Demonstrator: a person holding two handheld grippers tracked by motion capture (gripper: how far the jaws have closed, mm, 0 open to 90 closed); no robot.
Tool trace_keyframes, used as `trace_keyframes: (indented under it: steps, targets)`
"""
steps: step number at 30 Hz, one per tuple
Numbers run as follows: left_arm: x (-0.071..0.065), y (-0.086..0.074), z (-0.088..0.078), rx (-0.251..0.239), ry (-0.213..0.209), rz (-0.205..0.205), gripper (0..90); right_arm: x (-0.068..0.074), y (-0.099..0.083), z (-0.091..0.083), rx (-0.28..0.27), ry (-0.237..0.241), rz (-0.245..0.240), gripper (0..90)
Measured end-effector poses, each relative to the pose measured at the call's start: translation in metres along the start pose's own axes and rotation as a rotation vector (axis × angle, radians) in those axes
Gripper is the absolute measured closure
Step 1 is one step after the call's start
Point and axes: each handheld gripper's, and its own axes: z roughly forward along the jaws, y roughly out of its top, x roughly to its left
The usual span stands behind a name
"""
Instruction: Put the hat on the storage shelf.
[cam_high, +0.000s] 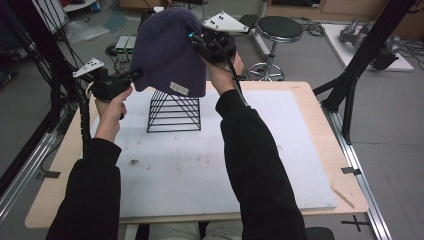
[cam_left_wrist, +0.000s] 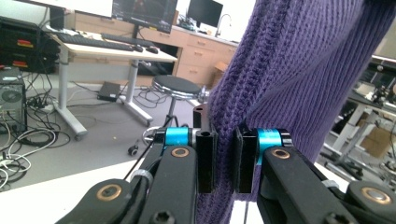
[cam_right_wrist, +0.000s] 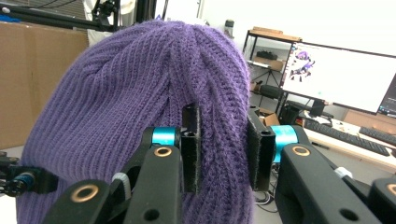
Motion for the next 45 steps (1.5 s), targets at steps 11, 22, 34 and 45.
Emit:
trace_keyframes:
  steps: [11,22,34,45]
  targets:
    - [0.007,-0.028,-0.012,0.0,-0.037,-0.029,82.6,0.01,-0.01,-0.003,0.028,0.073,-0.015,71.3]
    - [0.011,-0.06,-0.01,0.078,-0.115,-0.035,82.3,0.007,-0.04,-0.011,0.092,0.132,-0.011,71.3]
    - [0.021,-0.08,-0.015,0.135,-0.062,-0.053,82.3,0.02,-0.05,-0.002,0.188,0.188,-0.028,70.7]
    - [0.024,-0.097,-0.016,0.171,-0.044,-0.055,82.3,0.024,-0.071,0.002,0.226,0.187,0.006,70.7]
